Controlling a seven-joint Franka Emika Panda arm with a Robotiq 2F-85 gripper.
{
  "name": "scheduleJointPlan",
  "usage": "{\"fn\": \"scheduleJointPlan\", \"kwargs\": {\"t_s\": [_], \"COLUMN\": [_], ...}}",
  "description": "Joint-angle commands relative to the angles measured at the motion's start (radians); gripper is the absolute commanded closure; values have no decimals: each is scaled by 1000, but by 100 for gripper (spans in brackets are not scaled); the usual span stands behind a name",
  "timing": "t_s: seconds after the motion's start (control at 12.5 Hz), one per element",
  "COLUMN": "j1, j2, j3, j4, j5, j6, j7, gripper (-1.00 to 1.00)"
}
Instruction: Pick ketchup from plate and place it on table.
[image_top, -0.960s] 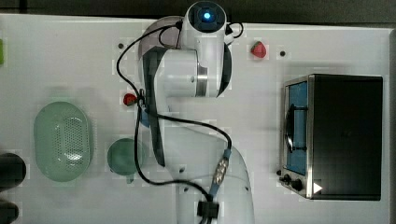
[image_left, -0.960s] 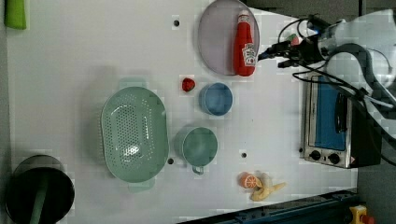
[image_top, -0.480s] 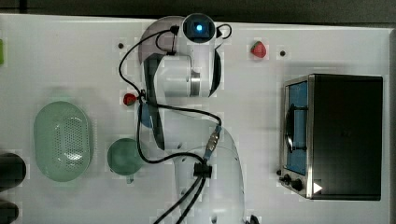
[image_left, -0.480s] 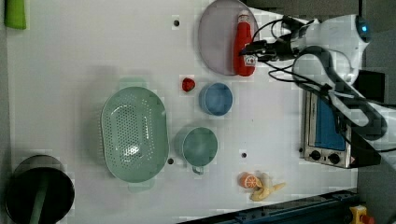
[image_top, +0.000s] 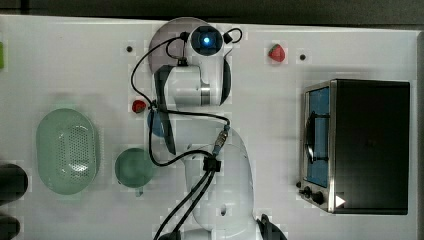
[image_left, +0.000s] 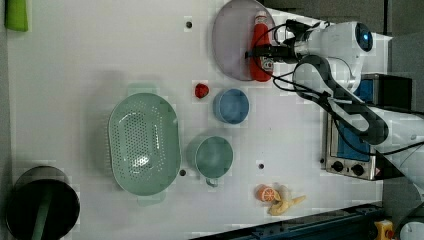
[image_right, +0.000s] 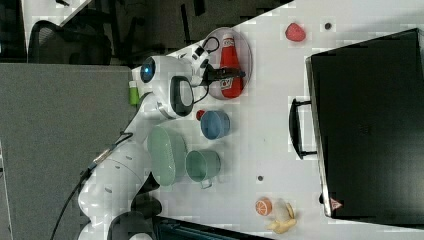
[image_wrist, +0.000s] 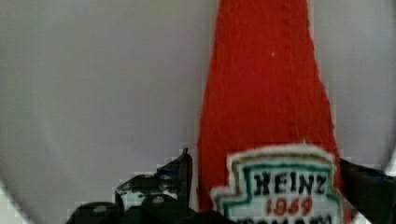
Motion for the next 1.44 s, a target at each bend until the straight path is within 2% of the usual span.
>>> {"fn": "scheduleJointPlan", "kwargs": {"t_s": [0.08, 0.24, 0.56, 0.8, 1.2, 1.44], "j1": [-2, -3, -5, -22, -63, -71], "j2": [-16, -23, -69, -177, -432, -576], "j3": [-1, 0, 1, 1, -10, -42], "j4": [28, 35, 35, 26, -6, -101], "j5": [4, 5, 11, 49, 62, 62], "j6": [14, 12, 3, -45, -411, -571], "j7": [-53, -52, -45, 2, 2, 60], "gripper": [-68, -20, -17, -17, -17, -17]}}
